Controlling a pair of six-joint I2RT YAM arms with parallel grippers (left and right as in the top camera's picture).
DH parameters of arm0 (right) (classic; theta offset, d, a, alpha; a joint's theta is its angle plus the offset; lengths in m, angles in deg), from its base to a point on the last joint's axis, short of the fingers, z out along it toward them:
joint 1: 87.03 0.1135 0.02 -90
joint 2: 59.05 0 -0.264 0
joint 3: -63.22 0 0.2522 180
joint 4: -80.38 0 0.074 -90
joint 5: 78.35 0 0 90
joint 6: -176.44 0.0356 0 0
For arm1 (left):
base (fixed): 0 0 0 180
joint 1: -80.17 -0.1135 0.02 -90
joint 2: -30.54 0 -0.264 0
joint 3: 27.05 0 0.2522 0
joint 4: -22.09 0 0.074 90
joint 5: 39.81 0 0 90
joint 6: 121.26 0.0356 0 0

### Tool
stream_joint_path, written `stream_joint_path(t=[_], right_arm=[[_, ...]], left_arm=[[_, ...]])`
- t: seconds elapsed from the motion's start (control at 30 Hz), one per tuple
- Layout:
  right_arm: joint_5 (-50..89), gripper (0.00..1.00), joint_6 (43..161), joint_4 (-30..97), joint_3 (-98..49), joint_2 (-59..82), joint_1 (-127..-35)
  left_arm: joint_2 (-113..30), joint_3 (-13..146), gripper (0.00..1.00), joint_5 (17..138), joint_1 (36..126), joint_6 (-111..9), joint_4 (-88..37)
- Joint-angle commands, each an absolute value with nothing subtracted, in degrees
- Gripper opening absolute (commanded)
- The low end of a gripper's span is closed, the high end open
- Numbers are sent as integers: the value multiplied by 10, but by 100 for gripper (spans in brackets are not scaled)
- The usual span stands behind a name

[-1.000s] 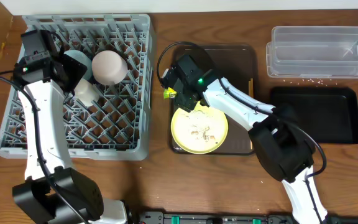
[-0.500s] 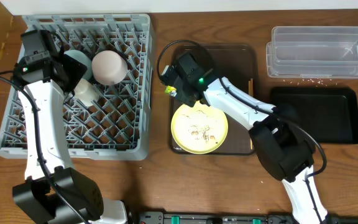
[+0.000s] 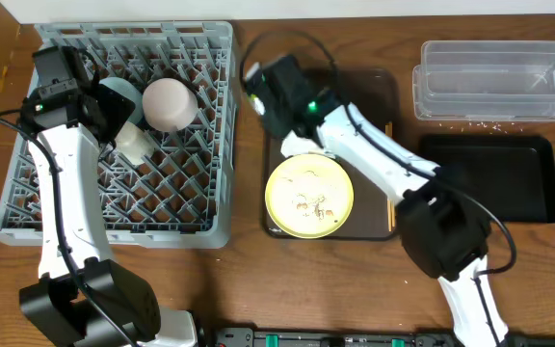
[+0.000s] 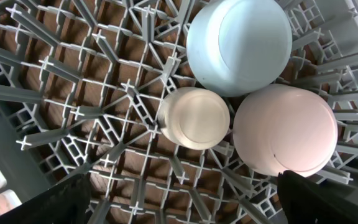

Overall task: Sort waste into correct bins and load items into the dishwasher
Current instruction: 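Carry the wrapper to the clear plastic bin and release it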

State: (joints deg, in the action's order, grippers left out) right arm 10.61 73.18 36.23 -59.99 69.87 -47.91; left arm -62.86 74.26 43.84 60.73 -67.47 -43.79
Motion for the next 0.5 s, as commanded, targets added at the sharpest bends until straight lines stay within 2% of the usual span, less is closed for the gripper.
stream_joint_path(t=[0.0, 0.3, 0.47], right_arm=[[93, 1, 813, 340, -658, 678, -518], [55, 1, 1106, 251, -708, 646, -661], [55, 1, 1326, 199, -708, 632, -761]], left_arm=[[-623, 748, 97, 436, 606, -680, -439], [-623, 748, 97, 436, 606, -680, -439], [-623, 748, 97, 436, 606, -680, -439]])
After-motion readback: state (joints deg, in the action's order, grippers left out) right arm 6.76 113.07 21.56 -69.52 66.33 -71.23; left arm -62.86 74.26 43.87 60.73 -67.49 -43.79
